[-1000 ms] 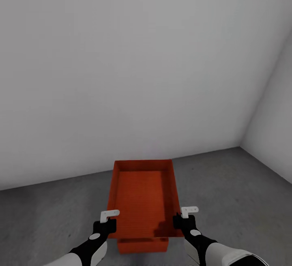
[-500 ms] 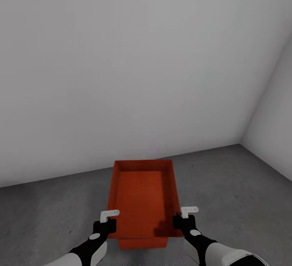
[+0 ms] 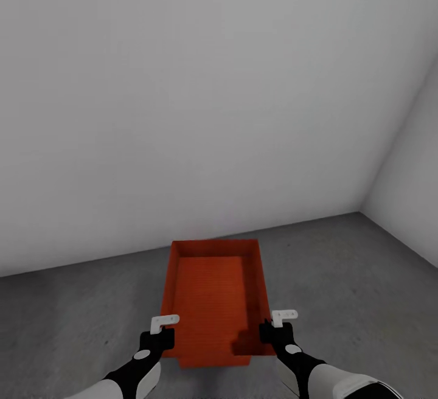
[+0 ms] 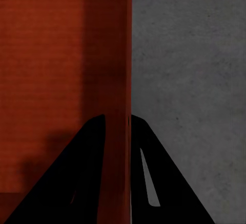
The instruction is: Move the two storage containers from the living room to the garage. In the garage, place one container on the floor and stack the other container on top of it (either order is fine).
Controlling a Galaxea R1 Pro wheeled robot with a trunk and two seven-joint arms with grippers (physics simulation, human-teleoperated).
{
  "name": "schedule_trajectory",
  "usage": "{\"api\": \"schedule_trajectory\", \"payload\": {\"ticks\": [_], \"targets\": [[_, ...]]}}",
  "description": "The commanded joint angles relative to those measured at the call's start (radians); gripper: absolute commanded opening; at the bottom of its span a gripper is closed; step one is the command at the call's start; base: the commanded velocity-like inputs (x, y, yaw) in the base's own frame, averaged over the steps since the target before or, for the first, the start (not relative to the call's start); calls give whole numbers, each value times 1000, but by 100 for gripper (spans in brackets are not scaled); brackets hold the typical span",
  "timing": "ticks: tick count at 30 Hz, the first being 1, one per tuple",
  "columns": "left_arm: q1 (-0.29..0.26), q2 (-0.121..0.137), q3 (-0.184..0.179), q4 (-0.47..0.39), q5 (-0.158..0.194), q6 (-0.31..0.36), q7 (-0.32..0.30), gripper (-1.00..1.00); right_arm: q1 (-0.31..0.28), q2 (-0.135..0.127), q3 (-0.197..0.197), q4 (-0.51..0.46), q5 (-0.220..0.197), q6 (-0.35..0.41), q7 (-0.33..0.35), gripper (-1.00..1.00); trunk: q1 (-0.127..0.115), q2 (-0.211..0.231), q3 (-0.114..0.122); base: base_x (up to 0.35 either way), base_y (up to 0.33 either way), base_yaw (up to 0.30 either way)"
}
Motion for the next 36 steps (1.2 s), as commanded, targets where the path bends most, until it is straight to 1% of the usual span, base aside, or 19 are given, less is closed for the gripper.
{"api": "schedule_trajectory", "payload": {"ticks": [1,36], "targets": [[-1,11,56,-3,12,-2,11,-100,-1,1,-72,0,10,-1,2,-100,0,-1,-3,0,0,0],[-1,11,56,-3,12,-2,11,-100,-1,0,-72,0,10,-1,2,-100,0,-1,-58,0,0,0]]}}
